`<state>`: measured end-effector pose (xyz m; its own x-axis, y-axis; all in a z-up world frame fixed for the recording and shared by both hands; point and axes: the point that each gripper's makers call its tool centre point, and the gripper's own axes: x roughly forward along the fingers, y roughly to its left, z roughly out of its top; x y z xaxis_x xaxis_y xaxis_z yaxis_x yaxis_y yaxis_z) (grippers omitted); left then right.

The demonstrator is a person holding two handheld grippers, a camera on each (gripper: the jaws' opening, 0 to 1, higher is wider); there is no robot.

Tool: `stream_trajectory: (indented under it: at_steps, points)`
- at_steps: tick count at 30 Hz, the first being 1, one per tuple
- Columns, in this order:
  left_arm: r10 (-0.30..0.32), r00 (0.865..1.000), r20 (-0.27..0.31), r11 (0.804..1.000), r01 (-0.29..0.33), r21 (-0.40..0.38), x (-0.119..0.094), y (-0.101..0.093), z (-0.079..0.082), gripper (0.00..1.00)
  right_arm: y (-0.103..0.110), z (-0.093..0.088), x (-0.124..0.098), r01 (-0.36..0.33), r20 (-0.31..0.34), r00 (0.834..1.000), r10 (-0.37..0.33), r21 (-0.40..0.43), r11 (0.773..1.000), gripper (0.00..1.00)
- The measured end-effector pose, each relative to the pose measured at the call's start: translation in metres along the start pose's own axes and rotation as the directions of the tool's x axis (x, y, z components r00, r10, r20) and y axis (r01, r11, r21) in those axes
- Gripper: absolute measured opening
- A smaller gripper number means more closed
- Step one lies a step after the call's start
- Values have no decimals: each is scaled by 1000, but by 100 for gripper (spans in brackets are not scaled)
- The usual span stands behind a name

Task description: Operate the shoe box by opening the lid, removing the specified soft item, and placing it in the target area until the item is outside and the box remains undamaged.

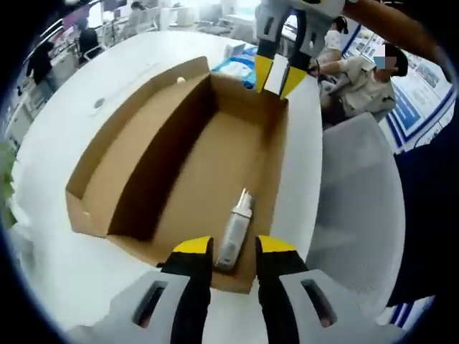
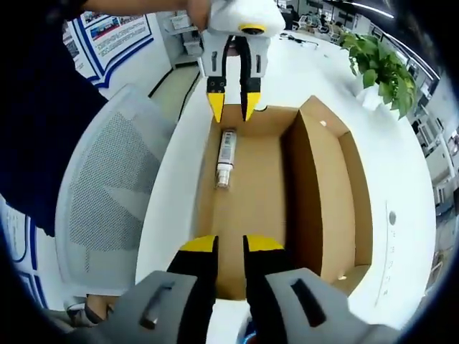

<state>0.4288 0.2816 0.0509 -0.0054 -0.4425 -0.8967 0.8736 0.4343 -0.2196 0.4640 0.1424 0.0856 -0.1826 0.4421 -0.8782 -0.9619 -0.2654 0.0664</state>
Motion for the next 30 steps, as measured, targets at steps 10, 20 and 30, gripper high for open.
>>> stream_trajectory:
  at_steps: [10, 20, 30]
  points:
    - [-44, 992, -119, 983, 64, 170, 22, -1, -3, 22, -4, 9, 12, -7, 24, 1000, 6, 25, 1000, 11]
    - [-64, 981, -185, 968, 106, 228, 39, -2, -12, 23, -5, 10, 19, -7, 31, 1000, 5, 47, 999, 12]
    - [-46, 976, -214, 962, 101, 254, 56, 1, -21, 23, -5, 7, 27, -12, 34, 999, 10, 57, 998, 11]
